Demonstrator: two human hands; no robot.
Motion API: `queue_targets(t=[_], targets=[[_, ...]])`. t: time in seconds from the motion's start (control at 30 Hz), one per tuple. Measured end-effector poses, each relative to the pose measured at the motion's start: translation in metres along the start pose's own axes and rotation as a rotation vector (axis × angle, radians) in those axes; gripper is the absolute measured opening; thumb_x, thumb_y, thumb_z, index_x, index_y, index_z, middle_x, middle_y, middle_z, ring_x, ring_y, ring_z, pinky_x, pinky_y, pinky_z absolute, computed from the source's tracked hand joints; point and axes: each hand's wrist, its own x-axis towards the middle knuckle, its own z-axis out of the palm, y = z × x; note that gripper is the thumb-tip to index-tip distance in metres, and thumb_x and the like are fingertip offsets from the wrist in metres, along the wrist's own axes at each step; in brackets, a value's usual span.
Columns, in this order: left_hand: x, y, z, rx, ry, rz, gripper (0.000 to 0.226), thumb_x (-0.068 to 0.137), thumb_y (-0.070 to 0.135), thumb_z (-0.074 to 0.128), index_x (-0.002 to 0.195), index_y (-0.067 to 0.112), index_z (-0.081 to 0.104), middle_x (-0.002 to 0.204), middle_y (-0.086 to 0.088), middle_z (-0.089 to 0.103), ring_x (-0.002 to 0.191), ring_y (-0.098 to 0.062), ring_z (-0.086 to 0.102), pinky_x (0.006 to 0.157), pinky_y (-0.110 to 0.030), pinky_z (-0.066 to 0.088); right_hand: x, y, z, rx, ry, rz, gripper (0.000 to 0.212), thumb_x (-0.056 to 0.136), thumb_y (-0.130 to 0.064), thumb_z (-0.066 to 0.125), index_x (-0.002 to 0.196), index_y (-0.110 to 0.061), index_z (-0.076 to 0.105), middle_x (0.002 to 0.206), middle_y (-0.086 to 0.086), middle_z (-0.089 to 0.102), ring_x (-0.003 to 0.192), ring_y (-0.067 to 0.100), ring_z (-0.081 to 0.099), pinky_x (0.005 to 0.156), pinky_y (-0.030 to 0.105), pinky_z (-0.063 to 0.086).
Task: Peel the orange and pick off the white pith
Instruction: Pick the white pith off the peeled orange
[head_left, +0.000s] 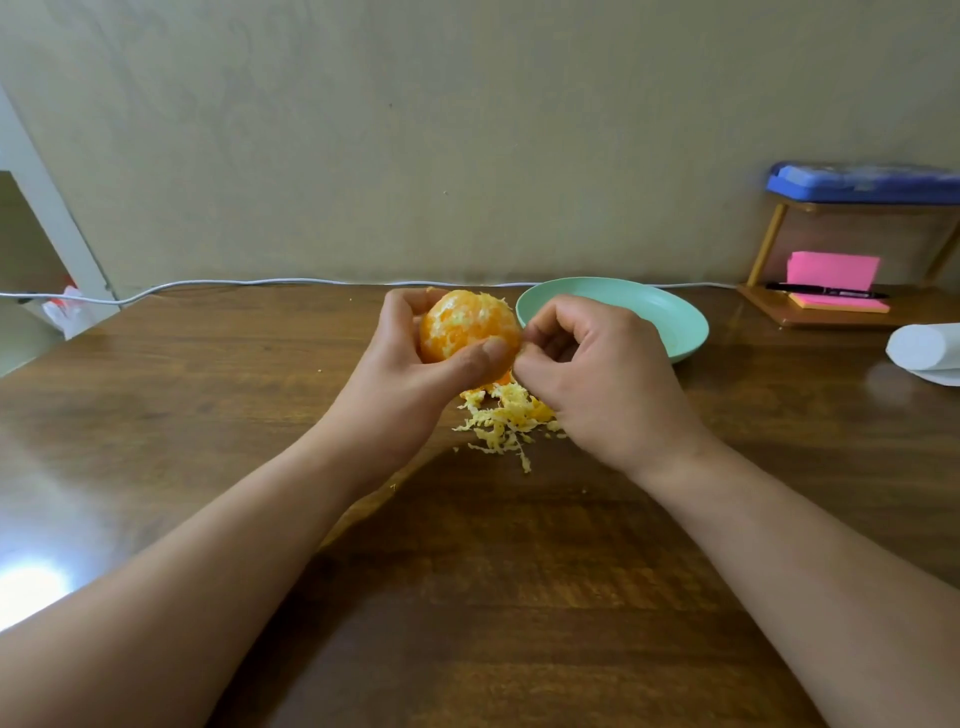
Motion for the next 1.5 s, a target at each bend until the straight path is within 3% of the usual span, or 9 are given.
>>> queue_targets(t=[0.17,0.3,0.5,0.67,0.87,0.97,1.17,1.3,1.5], targets=[[0.0022,0.003,0.0029,-0.306,-0.031,-0.1,0.074,0.081,0.033,0.084,0.143,0.017,0.046,0.141,-0.016,0.06,0.119,-0.031,0.073,0.096,-0.043,0.063,0.0044,0.005,0.0014,0.171,0.014,0.053,0.013,0.09,-0.016,0.077,0.079,-0.021,0.072,0.071,-0.006,0.068,0.065,0.006,0.058,0.06,0.023,0.049],[0.0039,0.0044,0.0021,-0.465,-0.055,-0.127,0.071,0.085,0.026,0.078,0.145,0.009,0.045,0.144,-0.022,0.06,0.121,-0.037,0.072,0.098,-0.048,0.062,0.0059,0.0078,0.0008,0.259,0.01,0.108,0.011,0.092,-0.015,0.075,0.082,-0.019,0.074,0.069,-0.007,0.067,0.065,0.005,0.057,0.061,0.024,0.049],[0.0046,0.0009,-0.001,-0.362,-0.044,-0.108,0.072,0.083,0.029,0.083,0.143,0.014,0.046,0.14,-0.017,0.063,0.118,-0.032,0.074,0.097,-0.045,0.062,0.0032,0.0017,-0.003,0.203,-0.017,0.044,0.003,0.097,-0.024,0.076,0.095,-0.022,0.075,0.082,-0.009,0.073,0.075,0.005,0.067,0.067,0.017,0.052],[0.005,-0.0024,-0.0038,-0.214,-0.026,-0.051,0.076,0.079,0.035,0.089,0.14,0.02,0.048,0.138,-0.015,0.062,0.119,-0.029,0.073,0.1,-0.047,0.061,0.0012,0.0022,-0.002,0.073,-0.043,0.026,0.012,0.098,-0.037,0.076,0.098,-0.025,0.076,0.083,-0.012,0.074,0.079,0.005,0.07,0.067,0.018,0.055],[0.0001,0.002,-0.0025,0.005,-0.013,0.02,0.074,0.078,0.046,0.092,0.135,0.029,0.048,0.127,-0.002,0.067,0.108,-0.014,0.074,0.093,-0.034,0.063,0.0012,0.0042,-0.0017,0.002,-0.03,0.003,0.009,0.099,-0.028,0.073,0.094,-0.022,0.078,0.079,-0.011,0.073,0.074,0.006,0.069,0.062,0.018,0.052],[-0.0015,0.0026,-0.0016,0.06,-0.017,0.046,0.076,0.077,0.05,0.088,0.137,0.029,0.047,0.128,-0.003,0.066,0.109,-0.014,0.073,0.088,-0.029,0.062,0.0013,0.0061,-0.0002,-0.017,-0.016,-0.013,0.01,0.097,-0.022,0.073,0.088,-0.021,0.076,0.074,-0.009,0.072,0.069,0.009,0.067,0.06,0.023,0.053],[0.0016,-0.0004,-0.0006,-0.195,-0.046,-0.061,0.086,0.068,0.045,0.091,0.14,0.023,0.049,0.138,-0.013,0.062,0.12,-0.03,0.072,0.1,-0.047,0.062,0.0029,0.0084,-0.0009,0.092,0.004,-0.001,0.01,0.094,-0.017,0.075,0.084,-0.019,0.074,0.074,-0.005,0.071,0.069,0.012,0.066,0.06,0.025,0.054],[0.0026,0.0036,0.001,-0.397,-0.073,-0.12,0.073,0.082,0.026,0.082,0.144,0.01,0.047,0.141,-0.02,0.061,0.12,-0.037,0.072,0.096,-0.045,0.063,0.0056,0.0096,-0.0014,0.171,0.017,0.042,0.012,0.095,-0.018,0.074,0.083,-0.02,0.074,0.072,-0.005,0.07,0.066,0.006,0.06,0.06,0.023,0.051],[0.005,0.0017,-0.003,-0.447,-0.074,-0.125,0.072,0.084,0.025,0.078,0.146,0.009,0.046,0.142,-0.02,0.062,0.12,-0.036,0.073,0.098,-0.048,0.062,0.0043,0.004,-0.0043,0.191,-0.03,0.088,0.007,0.097,-0.019,0.07,0.098,-0.022,0.077,0.081,-0.008,0.074,0.076,0.006,0.067,0.064,0.017,0.052]])
